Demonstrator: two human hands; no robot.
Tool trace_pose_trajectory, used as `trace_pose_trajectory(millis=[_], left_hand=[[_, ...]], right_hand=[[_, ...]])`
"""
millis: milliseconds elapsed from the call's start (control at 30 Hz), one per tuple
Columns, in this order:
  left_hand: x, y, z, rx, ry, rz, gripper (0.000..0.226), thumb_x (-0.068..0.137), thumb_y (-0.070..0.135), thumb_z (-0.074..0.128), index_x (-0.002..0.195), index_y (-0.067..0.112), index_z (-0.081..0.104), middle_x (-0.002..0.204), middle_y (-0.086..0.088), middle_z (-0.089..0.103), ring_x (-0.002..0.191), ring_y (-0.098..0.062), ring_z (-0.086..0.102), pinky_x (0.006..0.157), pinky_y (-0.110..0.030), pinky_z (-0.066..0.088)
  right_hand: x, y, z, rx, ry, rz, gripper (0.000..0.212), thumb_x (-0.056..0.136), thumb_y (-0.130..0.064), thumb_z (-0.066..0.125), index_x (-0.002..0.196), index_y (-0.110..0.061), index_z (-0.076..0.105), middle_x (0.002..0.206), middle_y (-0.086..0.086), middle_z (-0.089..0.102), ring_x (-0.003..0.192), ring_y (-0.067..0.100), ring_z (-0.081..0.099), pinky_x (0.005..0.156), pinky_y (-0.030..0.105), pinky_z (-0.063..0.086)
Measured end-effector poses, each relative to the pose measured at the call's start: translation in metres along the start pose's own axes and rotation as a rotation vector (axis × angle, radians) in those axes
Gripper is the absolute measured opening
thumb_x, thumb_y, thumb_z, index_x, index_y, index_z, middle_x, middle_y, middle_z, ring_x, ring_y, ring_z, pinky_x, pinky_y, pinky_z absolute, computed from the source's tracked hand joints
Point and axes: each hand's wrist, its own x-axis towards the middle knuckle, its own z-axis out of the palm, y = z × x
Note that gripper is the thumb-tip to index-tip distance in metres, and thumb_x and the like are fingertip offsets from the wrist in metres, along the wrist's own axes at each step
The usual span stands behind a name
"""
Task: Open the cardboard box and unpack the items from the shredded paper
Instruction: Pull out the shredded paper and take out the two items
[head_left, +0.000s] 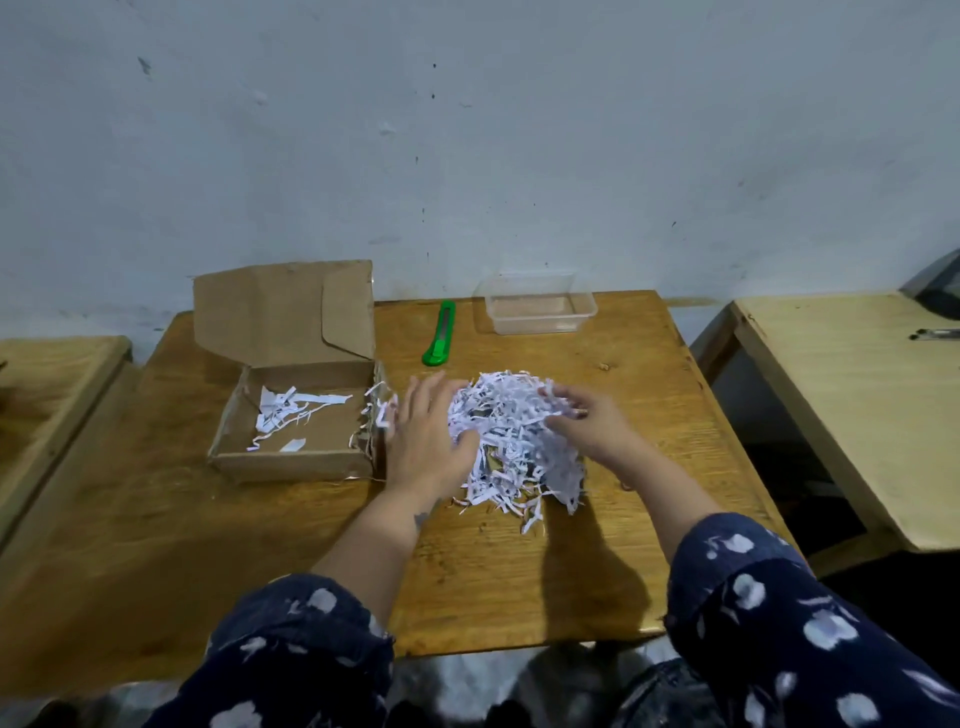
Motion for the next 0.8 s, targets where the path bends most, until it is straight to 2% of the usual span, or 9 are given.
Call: trace_pose_trajectory(millis=[67, 133, 233, 333, 433, 567, 700, 733, 800], left_hand=[[0.004, 0.015, 0.002, 0.067, -0.027, 0.091, 0.051, 0.089, 0.035, 0.053, 0.138, 0.038, 0.037, 0.155, 0.013, 0.023, 0.148, -0.014, 0.007, 0.117, -0.048, -0.006], [0.008, 0.027, 0.008, 0.150, -0.159, 0.183, 0.054, 0.090, 0.047, 0.049, 0.141, 0.039, 0.032, 0.156, 0.014, 0.021, 0.148, -0.013, 0.005, 0.116, -0.051, -0.009], [0.010, 0.030, 0.019, 0.283, -0.341, 0.206, 0.057, 0.091, 0.050, 0.047, 0.144, 0.036, 0.030, 0.156, 0.010, 0.025, 0.146, -0.017, 0.012, 0.118, -0.055, -0.001], [0.007, 0.024, 0.020, 0.314, -0.312, 0.195, 0.048, 0.092, 0.044, 0.049, 0.139, 0.035, 0.038, 0.151, 0.010, 0.030, 0.143, -0.016, 0.020, 0.117, -0.055, 0.006], [0.006, 0.015, 0.013, 0.337, -0.269, 0.207, 0.040, 0.092, 0.035, 0.049, 0.131, 0.030, 0.047, 0.147, 0.012, 0.034, 0.140, -0.013, 0.025, 0.116, -0.052, 0.008], [0.003, -0.005, 0.003, 0.315, -0.249, 0.221, 0.033, 0.089, 0.034, 0.051, 0.121, 0.028, 0.050, 0.144, 0.013, 0.039, 0.136, -0.012, 0.031, 0.117, -0.046, 0.013], [0.000, -0.013, -0.004, 0.255, -0.195, 0.209, 0.029, 0.083, 0.046, 0.047, 0.106, 0.030, 0.056, 0.130, 0.013, 0.048, 0.129, -0.012, 0.038, 0.116, -0.042, 0.014], [-0.001, -0.014, -0.006, 0.205, -0.164, 0.196, 0.029, 0.081, 0.049, 0.042, 0.100, 0.031, 0.055, 0.122, 0.014, 0.050, 0.125, -0.011, 0.041, 0.116, -0.042, 0.014], [-0.002, -0.014, -0.008, 0.103, -0.071, 0.184, 0.030, 0.078, 0.051, 0.034, 0.095, 0.034, 0.052, 0.109, 0.015, 0.049, 0.117, -0.013, 0.044, 0.113, -0.044, 0.018]], right_hand=[[-0.003, -0.006, 0.005, 0.004, -0.044, -0.047, 0.036, 0.090, -0.008, 0.059, 0.124, -0.019, 0.056, 0.125, 0.009, 0.054, 0.092, 0.018, 0.059, 0.063, 0.020, 0.049], [-0.004, -0.007, 0.010, -0.035, 0.003, -0.109, 0.030, 0.087, -0.001, 0.060, 0.112, -0.018, 0.059, 0.099, 0.002, 0.058, 0.073, 0.012, 0.055, 0.058, 0.021, 0.047], [-0.003, 0.000, 0.013, -0.234, 0.071, -0.125, 0.028, 0.081, -0.001, 0.065, 0.101, -0.020, 0.060, 0.076, -0.010, 0.053, 0.059, 0.008, 0.048, 0.048, 0.019, 0.037], [-0.001, 0.013, 0.011, -0.443, 0.116, -0.092, 0.019, 0.081, -0.003, 0.065, 0.089, -0.020, 0.066, 0.069, -0.009, 0.056, 0.063, 0.013, 0.054, 0.046, 0.018, 0.037], [-0.001, 0.025, 0.000, -0.520, 0.179, -0.042, 0.018, 0.083, -0.004, 0.058, 0.086, -0.017, 0.070, 0.074, 0.003, 0.064, 0.065, 0.019, 0.061, 0.046, 0.022, 0.039], [0.000, 0.028, -0.006, -0.453, 0.174, 0.013, 0.016, 0.084, -0.008, 0.060, 0.086, -0.022, 0.066, 0.075, 0.000, 0.061, 0.053, 0.013, 0.051, 0.044, 0.023, 0.038], [-0.005, 0.014, -0.003, -0.265, -0.021, 0.025, 0.027, 0.085, 0.000, 0.055, 0.100, -0.021, 0.064, 0.085, -0.003, 0.060, 0.054, 0.009, 0.047, 0.047, 0.020, 0.040], [-0.005, 0.007, -0.005, -0.155, -0.101, 0.022, 0.033, 0.086, 0.000, 0.053, 0.107, -0.023, 0.063, 0.092, -0.002, 0.060, 0.058, 0.008, 0.048, 0.051, 0.019, 0.042], [-0.005, -0.008, -0.006, -0.005, -0.184, -0.029, 0.037, 0.087, -0.008, 0.051, 0.111, -0.033, 0.062, 0.122, 0.000, 0.055, 0.092, 0.013, 0.056, 0.082, 0.030, 0.046]])
